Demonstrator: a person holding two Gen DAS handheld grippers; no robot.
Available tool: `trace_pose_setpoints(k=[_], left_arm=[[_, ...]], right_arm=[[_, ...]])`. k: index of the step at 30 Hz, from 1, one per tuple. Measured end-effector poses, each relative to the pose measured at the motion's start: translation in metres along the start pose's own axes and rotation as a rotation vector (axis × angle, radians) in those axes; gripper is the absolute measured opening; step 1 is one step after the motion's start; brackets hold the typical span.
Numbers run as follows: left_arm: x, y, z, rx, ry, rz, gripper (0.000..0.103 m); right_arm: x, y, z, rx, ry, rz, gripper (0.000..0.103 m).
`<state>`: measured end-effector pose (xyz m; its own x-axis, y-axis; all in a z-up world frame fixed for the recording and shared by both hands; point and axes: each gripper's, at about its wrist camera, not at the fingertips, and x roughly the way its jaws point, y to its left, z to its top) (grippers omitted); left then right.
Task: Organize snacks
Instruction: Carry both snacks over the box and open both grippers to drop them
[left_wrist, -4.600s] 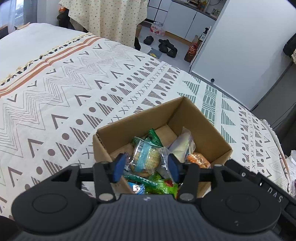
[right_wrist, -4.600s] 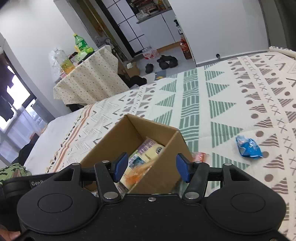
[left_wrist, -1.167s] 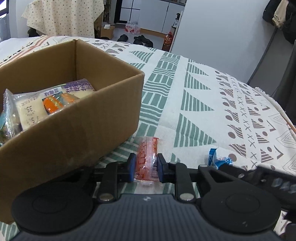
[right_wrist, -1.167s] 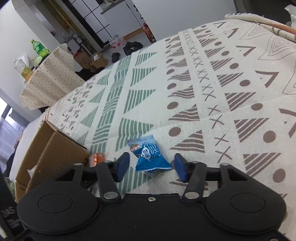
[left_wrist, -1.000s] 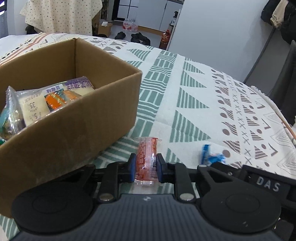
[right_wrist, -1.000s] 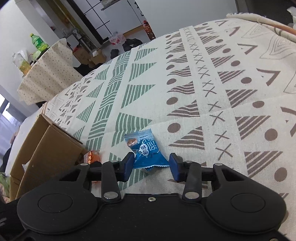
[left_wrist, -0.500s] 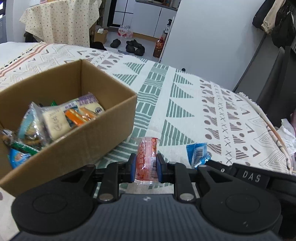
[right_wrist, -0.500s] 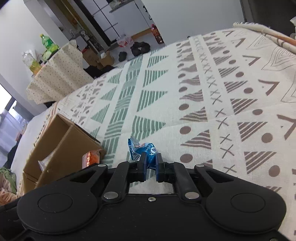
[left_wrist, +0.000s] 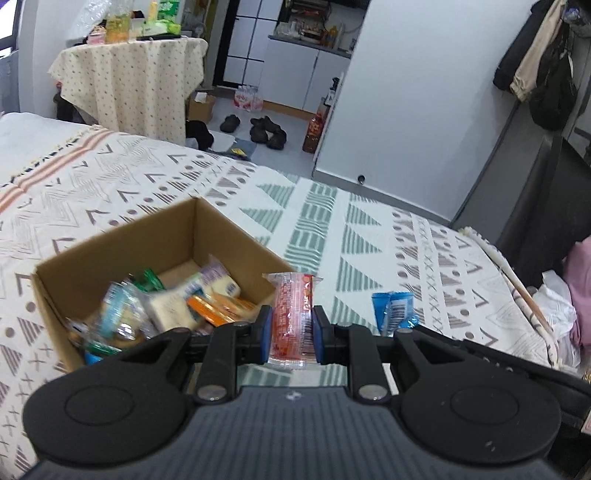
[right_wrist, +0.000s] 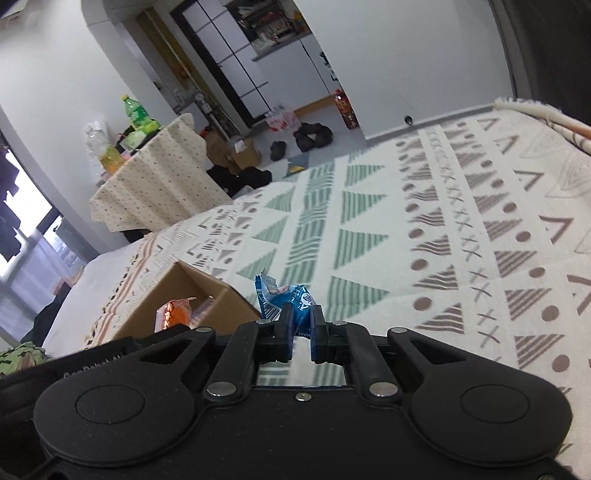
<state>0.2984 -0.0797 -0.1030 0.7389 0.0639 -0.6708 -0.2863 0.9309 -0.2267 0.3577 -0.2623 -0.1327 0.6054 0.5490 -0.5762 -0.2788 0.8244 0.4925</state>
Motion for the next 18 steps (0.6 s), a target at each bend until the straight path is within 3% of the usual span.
trace_pose_setpoints(k=[13,18], left_arm=[[-0.016,0.06,0.036,-0.051,-0.028,0.015,0.021],[-0.016,0.089,0.048,-0.089,-0.021,0.028,0.021]], right_arm=[[-0.005,0.038,0.004,-0.067,-0.05,-0.003,0.008],[0.008,0.061,0.006,-0.097,-0.032,-0.002,0.008]])
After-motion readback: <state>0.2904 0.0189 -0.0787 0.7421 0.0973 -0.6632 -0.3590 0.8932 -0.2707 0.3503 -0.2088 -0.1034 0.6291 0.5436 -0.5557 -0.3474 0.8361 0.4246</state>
